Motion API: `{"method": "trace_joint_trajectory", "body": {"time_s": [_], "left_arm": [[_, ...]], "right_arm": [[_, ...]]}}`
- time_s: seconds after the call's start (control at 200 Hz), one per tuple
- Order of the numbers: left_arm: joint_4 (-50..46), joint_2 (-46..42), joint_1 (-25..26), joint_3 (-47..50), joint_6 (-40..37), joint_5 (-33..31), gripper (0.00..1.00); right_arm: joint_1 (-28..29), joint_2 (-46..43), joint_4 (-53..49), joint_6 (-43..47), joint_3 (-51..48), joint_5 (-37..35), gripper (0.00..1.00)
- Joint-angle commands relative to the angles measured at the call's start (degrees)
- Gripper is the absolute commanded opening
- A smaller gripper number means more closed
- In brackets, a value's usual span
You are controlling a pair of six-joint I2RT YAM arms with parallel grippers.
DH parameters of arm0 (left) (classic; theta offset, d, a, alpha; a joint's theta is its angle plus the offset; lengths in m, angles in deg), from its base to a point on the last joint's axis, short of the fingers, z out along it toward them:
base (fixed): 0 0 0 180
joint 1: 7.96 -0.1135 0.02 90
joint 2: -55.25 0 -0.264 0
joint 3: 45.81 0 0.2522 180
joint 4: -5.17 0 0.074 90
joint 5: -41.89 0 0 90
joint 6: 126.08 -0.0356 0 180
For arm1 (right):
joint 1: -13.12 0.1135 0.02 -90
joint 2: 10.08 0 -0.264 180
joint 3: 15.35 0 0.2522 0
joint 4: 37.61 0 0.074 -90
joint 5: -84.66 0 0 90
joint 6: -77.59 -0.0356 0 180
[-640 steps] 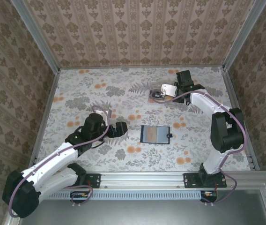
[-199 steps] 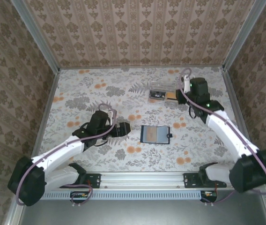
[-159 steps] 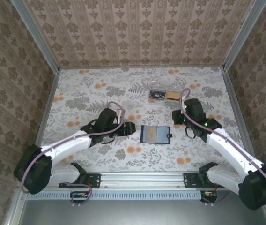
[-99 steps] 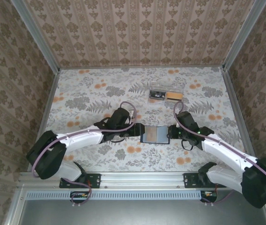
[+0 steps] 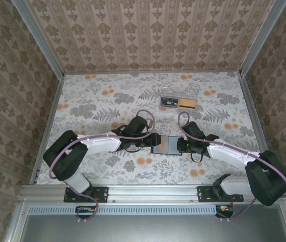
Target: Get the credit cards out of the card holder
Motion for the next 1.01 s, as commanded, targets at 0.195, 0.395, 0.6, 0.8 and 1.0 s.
{"method": "trace_joint_trajectory", "body": {"time_s": [0.195, 0.395, 0.6, 0.8, 1.0], "left_arm": [[0.52, 3.74, 0.86, -2.73, 1.57, 1.92, 0.45], [-0.19, 5.58, 1.29, -3.39, 1.86, 1.92, 0.45], [-2.18, 5.80, 1.49, -3.70, 1.94, 0.17, 0.46], [-3.13, 5.98, 1.70, -4.09, 1.68, -0.23, 0.46], [0.34, 7.24, 1.93, -4.12, 1.94, 2.59, 0.47]], "right_arm": [[1.25, 1.52, -0.19, -1.86, 0.42, -0.81, 0.19], [1.37, 1.36, -0.69, -1.74, 0.77, -0.89, 0.19], [1.44, 1.28, -0.75, -1.70, 0.68, -1.13, 0.19], [1.47, 1.41, -0.70, -1.76, 0.68, -1.10, 0.19], [1.44, 1.69, -0.81, -1.70, 0.77, -0.86, 0.19]]}}
